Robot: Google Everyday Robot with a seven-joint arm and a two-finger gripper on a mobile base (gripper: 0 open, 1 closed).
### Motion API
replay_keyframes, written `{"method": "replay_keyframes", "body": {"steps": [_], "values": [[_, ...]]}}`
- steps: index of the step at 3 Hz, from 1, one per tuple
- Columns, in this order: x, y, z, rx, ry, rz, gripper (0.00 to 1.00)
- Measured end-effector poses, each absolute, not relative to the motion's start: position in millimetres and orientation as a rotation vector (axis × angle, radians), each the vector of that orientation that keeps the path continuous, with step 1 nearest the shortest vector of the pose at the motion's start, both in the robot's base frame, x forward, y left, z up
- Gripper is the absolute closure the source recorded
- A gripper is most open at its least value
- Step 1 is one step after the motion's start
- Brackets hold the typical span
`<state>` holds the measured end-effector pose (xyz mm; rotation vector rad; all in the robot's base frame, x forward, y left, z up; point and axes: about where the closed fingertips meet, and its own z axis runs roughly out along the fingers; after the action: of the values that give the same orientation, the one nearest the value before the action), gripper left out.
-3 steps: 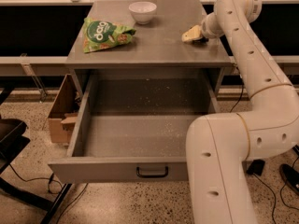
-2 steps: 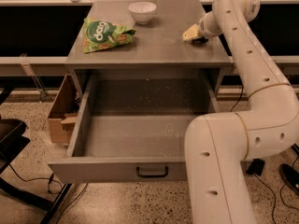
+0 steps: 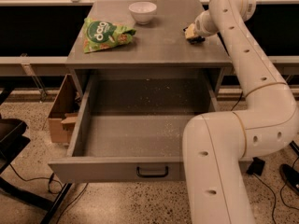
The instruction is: Place rxbar blueberry into top drawer
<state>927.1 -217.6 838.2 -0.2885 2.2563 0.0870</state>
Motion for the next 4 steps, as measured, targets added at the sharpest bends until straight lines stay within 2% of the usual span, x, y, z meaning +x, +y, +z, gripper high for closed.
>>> {"method": "replay_keyframes", "body": {"steps": [1, 3, 4], "values": [[927, -218, 838, -0.288, 2.256, 0.087, 1.00], [919, -214, 857, -0.327, 2.240, 0.113, 1.00], [901, -208, 900, -0.418, 2.194, 0.133, 1.00]]}}
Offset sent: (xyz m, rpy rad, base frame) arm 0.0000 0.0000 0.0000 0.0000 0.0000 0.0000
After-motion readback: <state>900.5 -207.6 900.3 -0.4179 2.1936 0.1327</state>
